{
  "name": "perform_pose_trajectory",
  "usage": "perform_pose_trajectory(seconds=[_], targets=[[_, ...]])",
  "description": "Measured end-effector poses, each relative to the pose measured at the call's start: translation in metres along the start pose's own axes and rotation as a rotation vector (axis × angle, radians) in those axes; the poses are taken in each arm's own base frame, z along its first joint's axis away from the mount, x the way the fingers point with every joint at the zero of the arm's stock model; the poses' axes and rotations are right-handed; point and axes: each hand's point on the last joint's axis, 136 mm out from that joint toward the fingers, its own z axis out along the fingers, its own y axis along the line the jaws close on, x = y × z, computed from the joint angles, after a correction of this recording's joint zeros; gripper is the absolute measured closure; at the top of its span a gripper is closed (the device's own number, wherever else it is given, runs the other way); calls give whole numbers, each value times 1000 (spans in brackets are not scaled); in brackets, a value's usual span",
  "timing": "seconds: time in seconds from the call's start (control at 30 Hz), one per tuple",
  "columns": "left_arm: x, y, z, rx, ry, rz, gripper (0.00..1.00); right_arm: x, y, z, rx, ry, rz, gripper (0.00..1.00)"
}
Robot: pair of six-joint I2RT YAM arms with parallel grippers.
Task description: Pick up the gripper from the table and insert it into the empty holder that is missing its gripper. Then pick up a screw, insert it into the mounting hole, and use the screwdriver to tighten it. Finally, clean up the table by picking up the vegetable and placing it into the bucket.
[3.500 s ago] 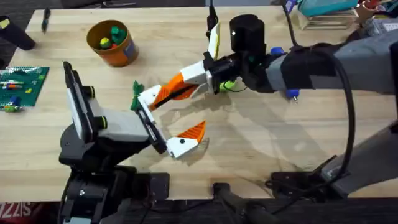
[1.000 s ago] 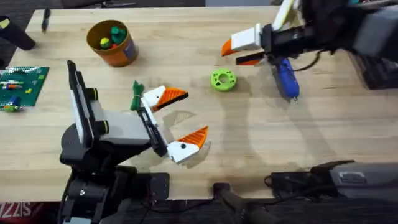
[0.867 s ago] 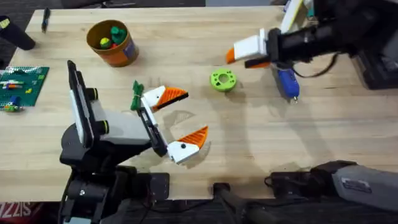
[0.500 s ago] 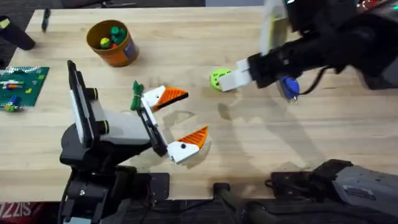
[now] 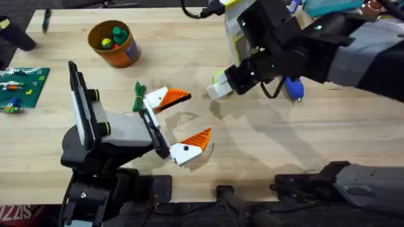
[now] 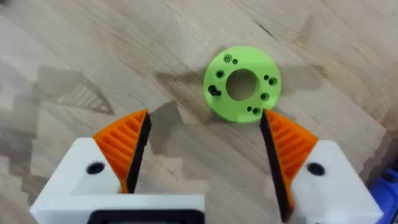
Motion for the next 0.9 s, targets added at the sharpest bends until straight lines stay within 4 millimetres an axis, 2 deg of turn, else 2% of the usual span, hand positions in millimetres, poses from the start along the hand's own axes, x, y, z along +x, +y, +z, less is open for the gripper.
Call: perform_pose_trajectory(seconds=[0.23, 0.3, 0.4, 0.5, 0.63, 0.9], targets=[[0, 0, 0, 0, 0, 0, 15, -6, -1, 12, 10, -13, -18, 34], [0, 0, 0, 0, 0, 0, 15, -8, -2, 18, 12, -13, -24, 115], [0, 0, 0, 0, 0, 0, 15, -7, -2, 27, 12, -2, -24, 316], [0, 0, 0, 0, 0, 0, 16, -4, -2, 32, 12, 14, -25, 357], [0, 0, 0, 0, 0, 0, 15, -5, -1, 33, 11, 8, -27, 548], [0, 0, 0, 0, 0, 0, 16, -7, -1, 33, 11, 0, -28, 559]])
